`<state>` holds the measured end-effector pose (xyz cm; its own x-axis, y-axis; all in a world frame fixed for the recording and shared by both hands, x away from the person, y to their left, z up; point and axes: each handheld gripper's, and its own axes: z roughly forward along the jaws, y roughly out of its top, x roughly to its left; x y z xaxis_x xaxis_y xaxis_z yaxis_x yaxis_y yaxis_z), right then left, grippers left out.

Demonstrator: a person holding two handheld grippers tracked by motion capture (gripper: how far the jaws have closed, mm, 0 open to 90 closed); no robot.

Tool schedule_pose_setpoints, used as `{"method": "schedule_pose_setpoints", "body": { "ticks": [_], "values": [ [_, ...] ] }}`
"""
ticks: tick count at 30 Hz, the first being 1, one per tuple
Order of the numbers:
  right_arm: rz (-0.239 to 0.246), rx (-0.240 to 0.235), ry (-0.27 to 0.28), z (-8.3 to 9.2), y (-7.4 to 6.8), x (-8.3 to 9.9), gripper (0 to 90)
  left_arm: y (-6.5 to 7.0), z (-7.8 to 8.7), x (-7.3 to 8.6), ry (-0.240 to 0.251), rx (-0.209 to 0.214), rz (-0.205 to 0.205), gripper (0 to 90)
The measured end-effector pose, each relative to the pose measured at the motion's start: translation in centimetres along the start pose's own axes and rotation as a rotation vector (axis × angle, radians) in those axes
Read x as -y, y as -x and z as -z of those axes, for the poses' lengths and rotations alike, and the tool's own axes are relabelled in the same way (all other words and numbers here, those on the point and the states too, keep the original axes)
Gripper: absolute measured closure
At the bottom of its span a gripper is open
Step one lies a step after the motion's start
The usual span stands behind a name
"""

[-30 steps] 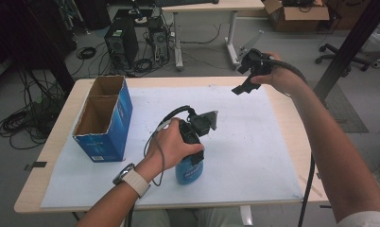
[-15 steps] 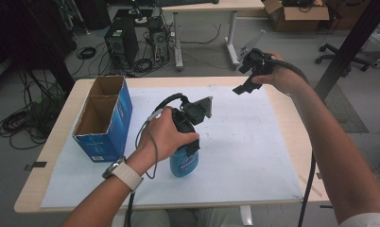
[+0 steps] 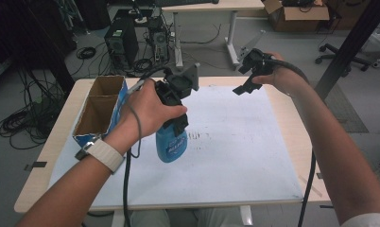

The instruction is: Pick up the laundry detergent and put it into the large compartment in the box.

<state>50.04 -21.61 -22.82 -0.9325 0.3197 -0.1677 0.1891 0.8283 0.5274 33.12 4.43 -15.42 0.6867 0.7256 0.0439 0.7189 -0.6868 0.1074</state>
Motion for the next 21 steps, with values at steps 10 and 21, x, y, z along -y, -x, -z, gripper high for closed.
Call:
{"method": "schedule_pose_setpoints", "body": {
  "ticks": [10,21],
  "values": [
    [-0.004,0.007,0.003,0.2,0.2,0.0,9.1,-2.8,4.2,1.3,0.009,-0.012,0.117,37.6],
    [0.002,0.010,-0.010,0.1,0.0,-0.3,9.1,-6.4,7.7,2.2,0.026,-0.014,0.230,37.6]
  ]
}}
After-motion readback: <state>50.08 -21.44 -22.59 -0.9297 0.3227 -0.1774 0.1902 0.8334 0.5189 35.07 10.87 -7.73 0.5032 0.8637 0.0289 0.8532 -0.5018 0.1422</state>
